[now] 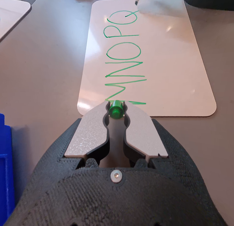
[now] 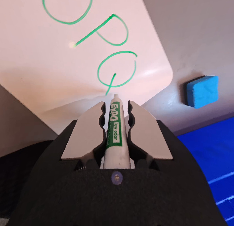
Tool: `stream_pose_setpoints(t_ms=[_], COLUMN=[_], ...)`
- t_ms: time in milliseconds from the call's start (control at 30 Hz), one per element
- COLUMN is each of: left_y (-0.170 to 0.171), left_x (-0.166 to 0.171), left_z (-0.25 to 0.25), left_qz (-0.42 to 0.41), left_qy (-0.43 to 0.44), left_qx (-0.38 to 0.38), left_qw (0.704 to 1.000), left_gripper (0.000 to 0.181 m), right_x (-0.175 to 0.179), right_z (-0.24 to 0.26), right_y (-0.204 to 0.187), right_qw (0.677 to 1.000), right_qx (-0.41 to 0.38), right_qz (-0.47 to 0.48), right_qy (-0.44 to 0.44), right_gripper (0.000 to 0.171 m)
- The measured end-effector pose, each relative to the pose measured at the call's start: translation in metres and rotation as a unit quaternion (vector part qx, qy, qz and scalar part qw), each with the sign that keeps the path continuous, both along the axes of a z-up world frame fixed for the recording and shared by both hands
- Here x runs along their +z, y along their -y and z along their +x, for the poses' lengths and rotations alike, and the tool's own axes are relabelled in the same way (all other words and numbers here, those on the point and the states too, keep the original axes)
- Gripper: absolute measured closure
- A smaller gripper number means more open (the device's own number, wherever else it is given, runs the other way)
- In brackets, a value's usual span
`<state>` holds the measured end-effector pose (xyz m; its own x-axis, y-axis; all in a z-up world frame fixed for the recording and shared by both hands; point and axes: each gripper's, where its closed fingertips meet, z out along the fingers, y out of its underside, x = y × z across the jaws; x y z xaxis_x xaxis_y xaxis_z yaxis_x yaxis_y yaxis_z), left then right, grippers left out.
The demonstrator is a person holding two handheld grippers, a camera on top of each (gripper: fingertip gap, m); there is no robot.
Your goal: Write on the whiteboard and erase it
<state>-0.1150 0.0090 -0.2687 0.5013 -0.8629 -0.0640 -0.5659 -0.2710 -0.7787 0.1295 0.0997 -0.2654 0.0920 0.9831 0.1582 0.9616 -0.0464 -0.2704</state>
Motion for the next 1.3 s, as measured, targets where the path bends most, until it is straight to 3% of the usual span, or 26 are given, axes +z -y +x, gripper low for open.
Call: stream_pose_setpoints(t_ms=[333, 700, 1067, 1300], left_y=[-0.003, -0.002, -0.002, -0.002], left_x=[0.001, 0.001, 0.003, 0.002], left_z=[-0.004, -0.002, -0.004, -0.003], left_qz=[0.004, 0.002, 0.006, 0.003], left_qy=[-0.001, -0.001, 0.000, 0.001], left_qx=[0.011, 0.005, 0.009, 0.006], left_qw=[1.000, 1.000, 1.000, 1.000], left_gripper=[0.162, 0.162, 0.162, 0.162], right_x=[-0.005, -0.010, -0.011, -0.011], right_z=[-0.015, 0.011, -0.018, -0.006], right_y=[-0.048, 0.005, -0.051, -0.068], right_qw=[0.999, 1.000, 1.000, 0.999], right_qx=[-0.014, 0.011, 0.001, -0.026], right_qz=[0.027, -0.024, 0.014, 0.028], right_qy=[-0.021, 0.017, -0.012, -0.004], right_gripper=[0.137, 0.137, 0.137, 0.137])
